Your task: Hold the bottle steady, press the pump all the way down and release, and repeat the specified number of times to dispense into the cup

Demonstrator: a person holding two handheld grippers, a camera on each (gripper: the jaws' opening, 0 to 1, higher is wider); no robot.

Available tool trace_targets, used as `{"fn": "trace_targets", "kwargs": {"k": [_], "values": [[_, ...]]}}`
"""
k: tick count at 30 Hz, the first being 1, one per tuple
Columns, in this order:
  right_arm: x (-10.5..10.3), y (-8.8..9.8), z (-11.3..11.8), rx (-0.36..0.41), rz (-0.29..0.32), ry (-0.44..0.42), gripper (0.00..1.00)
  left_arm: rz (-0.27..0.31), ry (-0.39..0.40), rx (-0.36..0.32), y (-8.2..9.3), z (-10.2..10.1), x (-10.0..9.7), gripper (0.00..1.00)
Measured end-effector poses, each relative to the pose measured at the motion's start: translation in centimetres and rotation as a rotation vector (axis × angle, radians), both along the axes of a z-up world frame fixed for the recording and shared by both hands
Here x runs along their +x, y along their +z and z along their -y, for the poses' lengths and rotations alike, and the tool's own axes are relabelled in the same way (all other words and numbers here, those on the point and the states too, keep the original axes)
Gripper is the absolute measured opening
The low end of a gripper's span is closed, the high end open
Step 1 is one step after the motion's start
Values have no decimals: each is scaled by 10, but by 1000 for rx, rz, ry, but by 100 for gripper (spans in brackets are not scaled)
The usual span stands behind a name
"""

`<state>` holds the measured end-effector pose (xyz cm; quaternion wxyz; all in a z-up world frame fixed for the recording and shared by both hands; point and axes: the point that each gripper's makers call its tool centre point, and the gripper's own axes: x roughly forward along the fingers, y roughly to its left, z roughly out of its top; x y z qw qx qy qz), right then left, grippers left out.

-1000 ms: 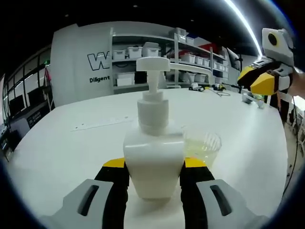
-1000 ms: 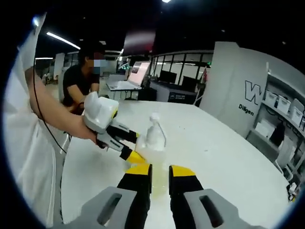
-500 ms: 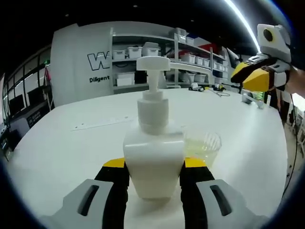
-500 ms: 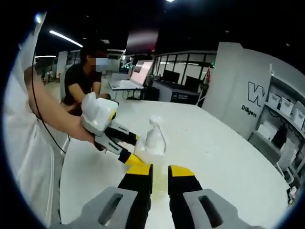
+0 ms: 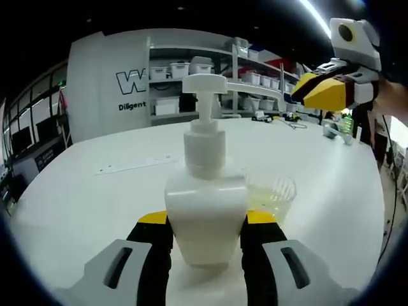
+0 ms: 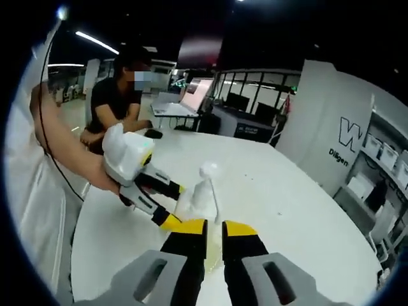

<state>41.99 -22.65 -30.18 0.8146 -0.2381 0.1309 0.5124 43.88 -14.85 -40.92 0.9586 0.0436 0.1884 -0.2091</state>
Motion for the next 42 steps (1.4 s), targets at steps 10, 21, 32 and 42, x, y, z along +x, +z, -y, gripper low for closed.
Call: {"fn": "trace_targets", "kwargs": {"k": [10,21,32,42], "values": [[12,-1,-11,-49,-4,25,1,-3,-2,-6,0,0,0,40],[15,-7,-18,-183,1,97,0,-5,-15,-6,0,0,-1,40],[12,-10,-18,-268,15,145,0,-7,-15,-4,0,0,-2,39],[4,-10,-18,-312,-2,166,0,-7,-15,-3,-1,0,-1,39]]}}
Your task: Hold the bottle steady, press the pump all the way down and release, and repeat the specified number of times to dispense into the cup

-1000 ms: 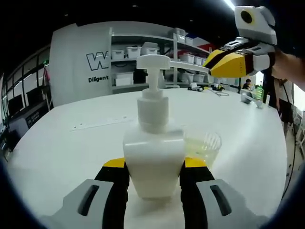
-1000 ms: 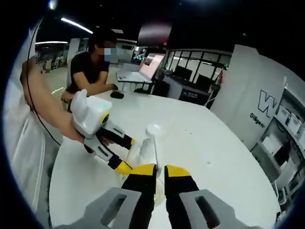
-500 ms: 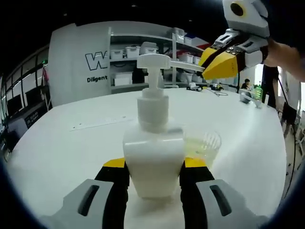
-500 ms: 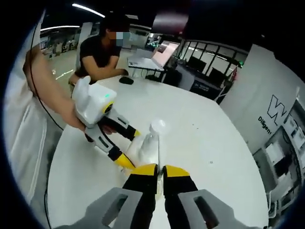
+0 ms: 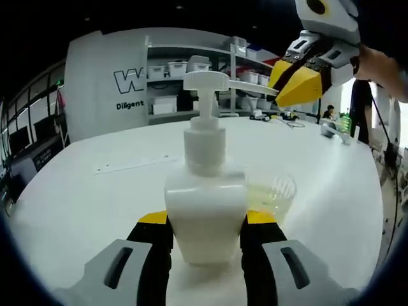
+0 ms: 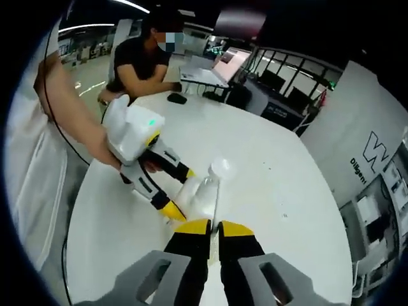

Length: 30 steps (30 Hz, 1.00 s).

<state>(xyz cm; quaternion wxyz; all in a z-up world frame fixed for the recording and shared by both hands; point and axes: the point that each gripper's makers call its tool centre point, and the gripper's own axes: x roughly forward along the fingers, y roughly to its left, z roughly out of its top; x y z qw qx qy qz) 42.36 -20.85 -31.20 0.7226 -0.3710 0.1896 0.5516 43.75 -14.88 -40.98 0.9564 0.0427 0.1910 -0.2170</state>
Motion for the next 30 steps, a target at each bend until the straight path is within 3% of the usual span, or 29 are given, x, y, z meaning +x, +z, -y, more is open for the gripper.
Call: {"fn": "trace_targets", "kwargs": {"k": [14,20,30], "values": [[0,3,0,-33,3,27,0,-3,-2,-1,0,1,2,39],[5,20,-8,-23,28,51,0,-5,-2,-5,0,2,3,39],[5,23,-17,-24,39,72,0,-7,-6,-5,-1,2,3,39]]}}
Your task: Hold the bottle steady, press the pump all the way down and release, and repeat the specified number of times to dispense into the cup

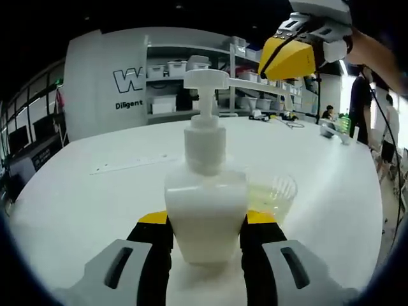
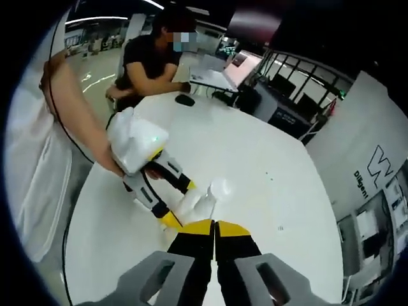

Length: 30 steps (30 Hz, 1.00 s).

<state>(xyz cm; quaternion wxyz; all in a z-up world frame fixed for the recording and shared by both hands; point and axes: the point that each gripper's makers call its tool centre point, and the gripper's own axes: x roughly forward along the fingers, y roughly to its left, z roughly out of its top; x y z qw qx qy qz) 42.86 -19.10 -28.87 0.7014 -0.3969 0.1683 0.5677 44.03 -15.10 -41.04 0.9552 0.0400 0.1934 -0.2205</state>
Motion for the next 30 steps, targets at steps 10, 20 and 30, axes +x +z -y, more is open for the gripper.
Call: {"fn": "trace_targets", "kwargs": {"k": [10,20,30], "values": [[3,6,-12,-5,-19,10,0,-2,-2,-1,0,0,0,39],[7,12,-25,-27,-8,44,0,-3,-6,1,0,0,0,39],[7,11,-34,-30,-28,58,0,-4,-6,4,0,0,0,39]]}}
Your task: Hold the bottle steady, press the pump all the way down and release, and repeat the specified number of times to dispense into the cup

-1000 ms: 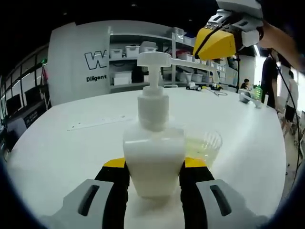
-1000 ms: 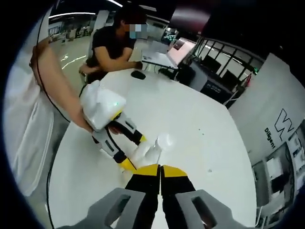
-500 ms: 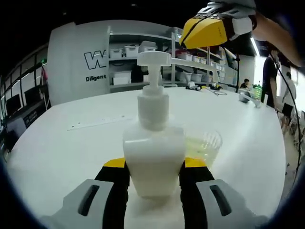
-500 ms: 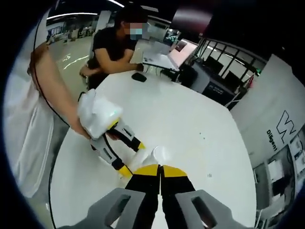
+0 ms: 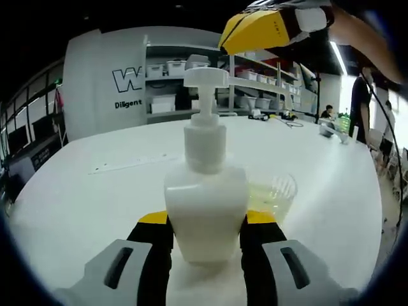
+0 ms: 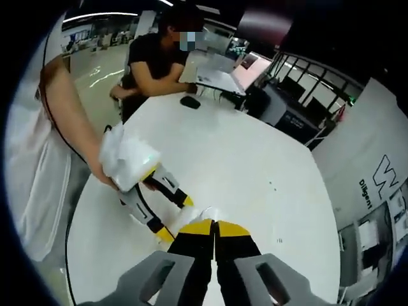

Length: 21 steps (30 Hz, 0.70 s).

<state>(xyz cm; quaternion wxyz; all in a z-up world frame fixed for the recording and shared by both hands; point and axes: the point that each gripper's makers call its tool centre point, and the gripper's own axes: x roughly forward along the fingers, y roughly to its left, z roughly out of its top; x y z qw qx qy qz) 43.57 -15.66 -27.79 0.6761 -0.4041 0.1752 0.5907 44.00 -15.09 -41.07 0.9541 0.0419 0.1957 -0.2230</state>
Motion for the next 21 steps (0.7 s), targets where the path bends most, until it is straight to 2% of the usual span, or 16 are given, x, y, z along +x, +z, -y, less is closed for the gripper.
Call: {"fn": "trace_targets", "kwargs": {"k": [9,11,13,16,18,19,20,21], "values": [[-1,-7,-4,-40,-24,15,0,-1,-1,-1,0,0,0,39],[-1,-10,-4,-50,-51,17,0,0,0,-1,-1,1,-1,39],[-1,-13,-3,-72,-52,22,0,0,-1,0,-1,1,-1,39],[-2,-15,-1,-103,-126,-3,0,0,-3,3,-1,1,-1,39],[3,-15,-2,-136,-96,0,0,1,-4,1,-2,1,-1,39],[3,-16,1,-158,-100,-9,0,1,-5,3,-2,1,-1,39],[1,-16,-1,-159,-140,-15,0,1,-5,4,-2,0,-1,39],[7,-16,-2,-168,-130,-28,0,1,-5,3,-2,0,-1,39]]}}
